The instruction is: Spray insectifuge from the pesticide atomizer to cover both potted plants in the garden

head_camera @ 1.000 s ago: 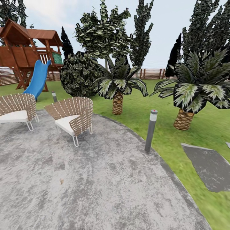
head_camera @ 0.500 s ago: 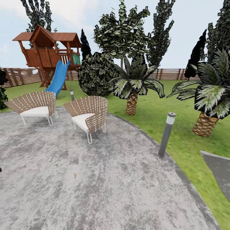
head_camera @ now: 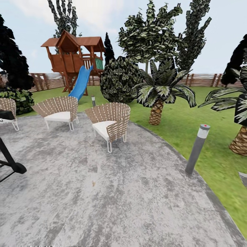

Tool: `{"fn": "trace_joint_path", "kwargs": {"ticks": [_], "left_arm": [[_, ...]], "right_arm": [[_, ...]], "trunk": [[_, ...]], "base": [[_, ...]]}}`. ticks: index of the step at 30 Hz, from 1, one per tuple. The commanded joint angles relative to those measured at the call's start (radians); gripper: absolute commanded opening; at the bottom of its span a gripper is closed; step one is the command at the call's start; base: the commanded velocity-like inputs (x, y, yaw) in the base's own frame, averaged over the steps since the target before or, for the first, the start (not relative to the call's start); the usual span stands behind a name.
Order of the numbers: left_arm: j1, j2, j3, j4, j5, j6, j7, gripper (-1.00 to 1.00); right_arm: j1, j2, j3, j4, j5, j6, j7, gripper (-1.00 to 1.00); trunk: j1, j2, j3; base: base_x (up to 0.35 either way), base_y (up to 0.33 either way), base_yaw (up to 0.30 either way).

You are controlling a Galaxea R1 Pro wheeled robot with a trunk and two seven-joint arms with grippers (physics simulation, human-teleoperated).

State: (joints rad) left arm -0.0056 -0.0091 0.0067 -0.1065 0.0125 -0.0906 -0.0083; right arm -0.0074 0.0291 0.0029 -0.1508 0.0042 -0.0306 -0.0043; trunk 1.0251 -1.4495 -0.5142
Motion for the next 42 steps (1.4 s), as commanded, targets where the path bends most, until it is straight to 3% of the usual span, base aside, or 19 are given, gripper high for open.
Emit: {"fn": "trace_joint_path", "kwargs": {"ticks": [1, 42], "left_arm": [[-0.001, 0.0, 0.001, 0.001, 0.001, -0.003, -0.001, 1.0], [-0.001, -0.001, 0.003, 0.001, 0.001, -0.003, -0.001, 1.0]], "right_arm": [[0.0, 0.0, 0.0, 0.0, 0.0, -0.003, 0.0, 1.0], [0.0, 0.0, 0.0, 0.0, 0.0, -0.003, -0.001, 1.0]], "trunk": [[0.0, 0.0, -0.001], [0.0, 0.0, -0.001]], "base": [[0.0, 0.0, 0.285], [0.0, 0.0, 0.284]]}}
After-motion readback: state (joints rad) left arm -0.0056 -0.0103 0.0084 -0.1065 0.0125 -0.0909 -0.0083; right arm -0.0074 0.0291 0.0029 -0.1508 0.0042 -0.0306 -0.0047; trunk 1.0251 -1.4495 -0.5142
